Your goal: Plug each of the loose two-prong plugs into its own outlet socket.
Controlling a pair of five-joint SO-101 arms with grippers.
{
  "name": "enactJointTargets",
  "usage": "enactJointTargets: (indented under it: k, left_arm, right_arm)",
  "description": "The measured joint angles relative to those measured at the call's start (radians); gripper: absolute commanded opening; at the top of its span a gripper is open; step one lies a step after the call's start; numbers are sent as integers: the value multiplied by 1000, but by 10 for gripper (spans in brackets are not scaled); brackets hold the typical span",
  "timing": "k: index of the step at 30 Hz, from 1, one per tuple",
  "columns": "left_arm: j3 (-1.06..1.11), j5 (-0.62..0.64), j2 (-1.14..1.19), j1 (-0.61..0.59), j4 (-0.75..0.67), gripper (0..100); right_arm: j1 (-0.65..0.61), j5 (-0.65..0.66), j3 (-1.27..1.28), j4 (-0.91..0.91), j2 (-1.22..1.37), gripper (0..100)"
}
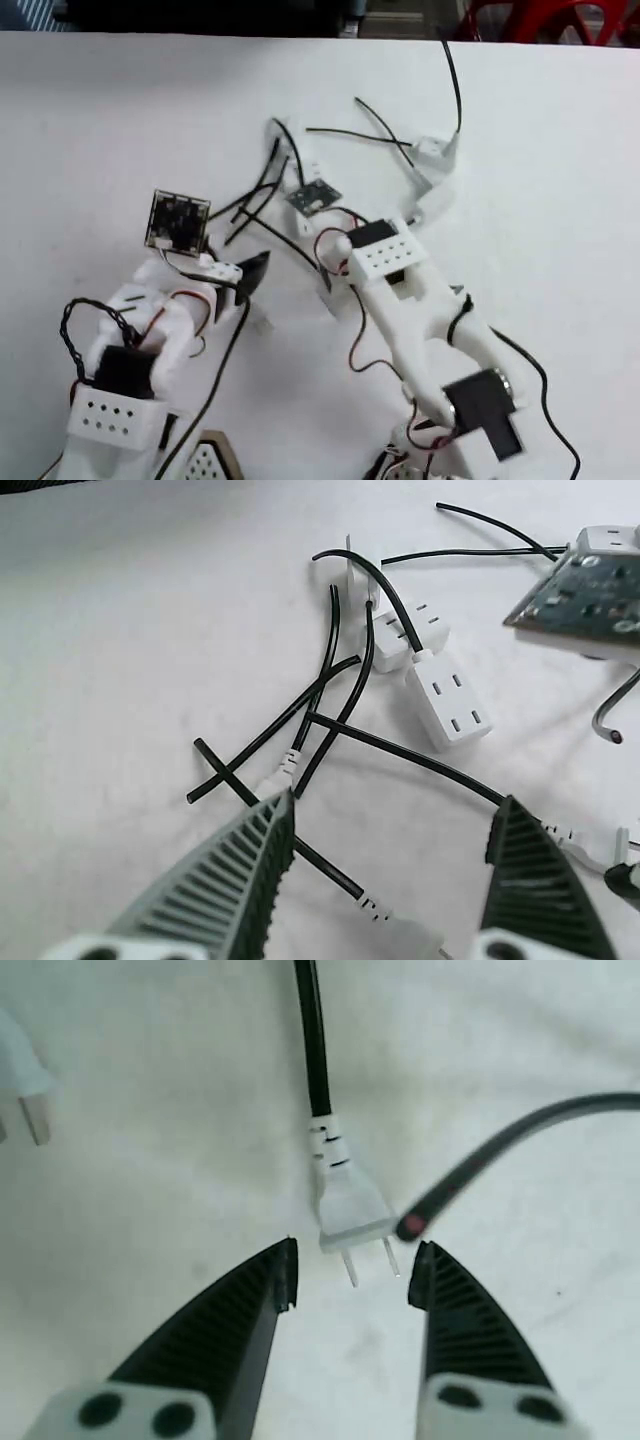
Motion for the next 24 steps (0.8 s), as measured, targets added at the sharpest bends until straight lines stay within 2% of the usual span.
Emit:
enactJointTargets:
  k: [13,24]
  left_arm:
    - [0,0,0,0,0,308]
    - [0,0,0,-2,0,308]
  right_arm:
    - [-95,0,-32,0,37,173]
    - [-166,2,-32,71,-126,173]
